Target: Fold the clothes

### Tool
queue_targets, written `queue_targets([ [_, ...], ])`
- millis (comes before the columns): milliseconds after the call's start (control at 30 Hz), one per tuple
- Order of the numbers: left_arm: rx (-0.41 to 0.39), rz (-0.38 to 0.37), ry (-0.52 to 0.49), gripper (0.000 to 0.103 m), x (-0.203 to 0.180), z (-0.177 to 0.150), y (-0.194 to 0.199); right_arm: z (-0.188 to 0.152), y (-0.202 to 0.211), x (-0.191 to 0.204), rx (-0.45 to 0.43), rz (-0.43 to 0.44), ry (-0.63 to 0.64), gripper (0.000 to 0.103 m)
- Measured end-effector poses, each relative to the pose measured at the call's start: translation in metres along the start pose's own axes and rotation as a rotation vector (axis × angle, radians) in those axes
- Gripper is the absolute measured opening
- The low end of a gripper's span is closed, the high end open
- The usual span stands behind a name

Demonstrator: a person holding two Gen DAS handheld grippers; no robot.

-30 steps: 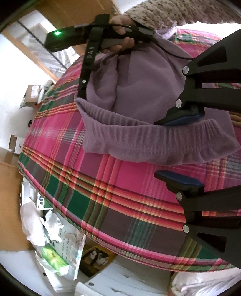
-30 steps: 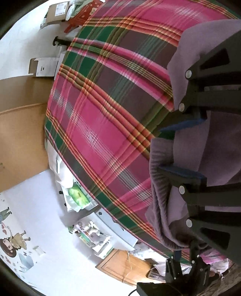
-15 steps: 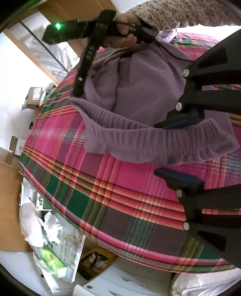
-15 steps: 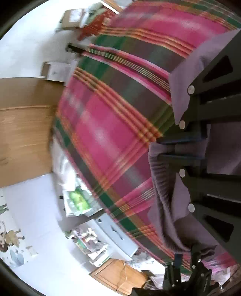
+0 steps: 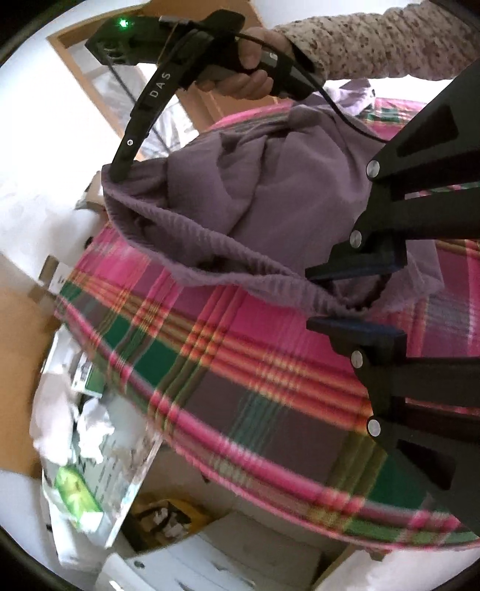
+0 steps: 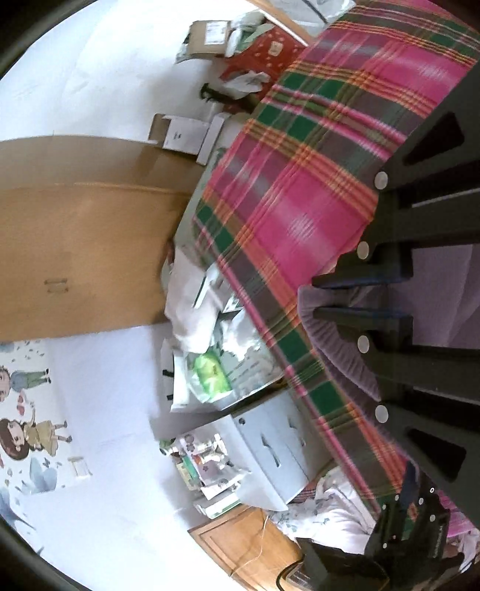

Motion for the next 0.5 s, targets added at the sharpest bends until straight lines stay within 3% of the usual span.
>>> queue_targets([
  [233, -0.012, 0.016, 0.064, 0.019, 0.015, -0.015, 0.014, 0.020, -0.028, 0.027, -0.006, 0.020, 0.002, 0.010],
  [433, -0.026, -0.014, 0.115, 0.019, 0.024, -0.029, 0.027, 0.022, -0.063, 0.033, 0.029, -0.027, -0.010, 0.010],
  [500, -0.041, -0.055, 0.133, 0.031, 0.025, -0.036, 0.031, 0.020, -0.073, 0.029, 0.044, -0.031, -0.029, 0.010],
])
Point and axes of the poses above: each gripper's, at about its wrist camera, not at the fingertips, and y roughly against the way its jaws point, x to its left, z to its top, the point moved 2 cm from there along -y, roughly the way its jaws point, and after that the axes turned 11 degrees about -y, right-handed, at the moved point
